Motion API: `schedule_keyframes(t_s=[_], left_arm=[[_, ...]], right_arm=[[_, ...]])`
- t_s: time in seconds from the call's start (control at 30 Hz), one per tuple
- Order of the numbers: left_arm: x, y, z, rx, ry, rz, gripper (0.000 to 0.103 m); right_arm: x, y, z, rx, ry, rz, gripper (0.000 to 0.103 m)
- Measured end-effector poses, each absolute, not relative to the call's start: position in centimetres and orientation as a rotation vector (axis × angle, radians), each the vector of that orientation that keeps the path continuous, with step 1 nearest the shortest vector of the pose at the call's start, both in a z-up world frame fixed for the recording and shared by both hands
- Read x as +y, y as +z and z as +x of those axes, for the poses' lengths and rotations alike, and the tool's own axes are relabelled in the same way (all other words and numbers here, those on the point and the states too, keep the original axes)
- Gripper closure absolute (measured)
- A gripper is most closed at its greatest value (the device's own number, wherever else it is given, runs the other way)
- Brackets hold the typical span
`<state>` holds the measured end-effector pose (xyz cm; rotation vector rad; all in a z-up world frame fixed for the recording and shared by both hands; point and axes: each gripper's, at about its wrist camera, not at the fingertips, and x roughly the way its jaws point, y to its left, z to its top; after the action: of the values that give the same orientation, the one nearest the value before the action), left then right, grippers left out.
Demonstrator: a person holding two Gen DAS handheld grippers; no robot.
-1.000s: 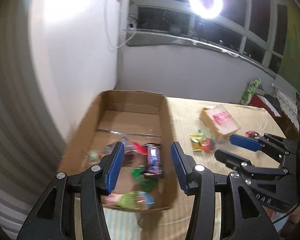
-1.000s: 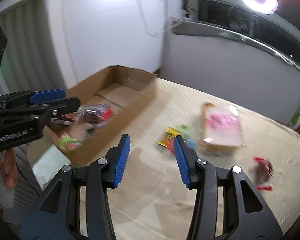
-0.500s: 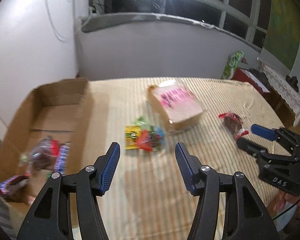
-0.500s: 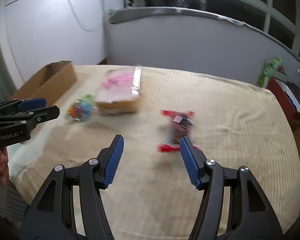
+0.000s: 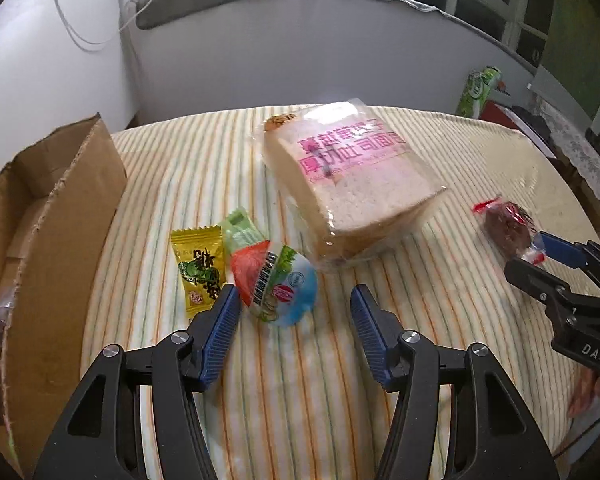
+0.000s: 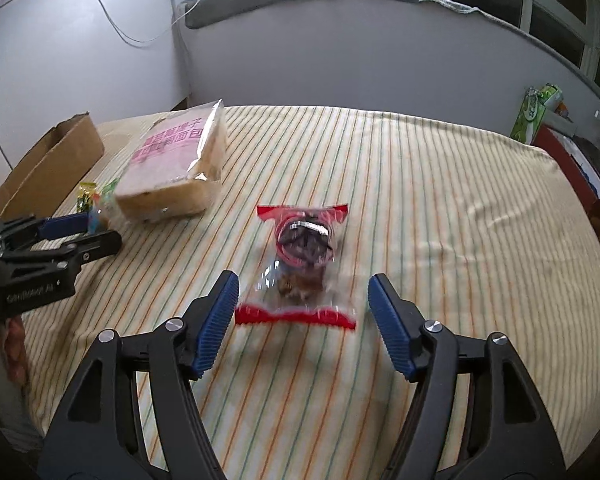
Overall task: Organize snacks
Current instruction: 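Grasp the round jelly cup with the left tool while the right tool grasps the red-wrapped brownie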
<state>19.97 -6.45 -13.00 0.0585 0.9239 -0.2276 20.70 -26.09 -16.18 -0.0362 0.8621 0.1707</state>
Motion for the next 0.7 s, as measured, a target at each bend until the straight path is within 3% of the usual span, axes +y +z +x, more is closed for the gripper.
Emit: schedule_keyframes(t_s=[0.07,0.13,0.33,0.57,0.6,0.63,0.7], left_arm=[[-6.3,-13.0,20.1,0.92,-0.233,0.045,0.047],[-6.4,-13.0,20.2,0.917,-0.236,0.039,0.049],[-5.5,-13.0,20.2,0.913,-0.237,0.03,0.068],[-4.8,-12.8,20.1,0.906,-0.238,0.006,0.076],[-4.7,-12.7,19.9,0.905,-0.237,0.008,0.076],[-4.6,-12.6,19.8,0.901,-0.238,0.008,0.076],[-4.6,-12.1,19.4,0.892,-0.245,0.007,0.076]], right_arm=[[-26.1,-16.3,21.0,0.866,0.175,-0.032,0.035],[-26.2,-16.4,21.1,0.872,0.174,-0.026,0.044],[-26.4,-16.4,21.1,0.87,0.167,-0.009,0.045],[-26.5,-15.9,20.5,0.85,0.166,-0.006,0.047],[-26.5,-15.9,20.3,0.848,0.166,-0.004,0.05],[-26.5,-15.8,20.2,0.851,0.167,-0.003,0.069],[-26.5,-15.7,19.9,0.853,0.166,-0.004,0.069]])
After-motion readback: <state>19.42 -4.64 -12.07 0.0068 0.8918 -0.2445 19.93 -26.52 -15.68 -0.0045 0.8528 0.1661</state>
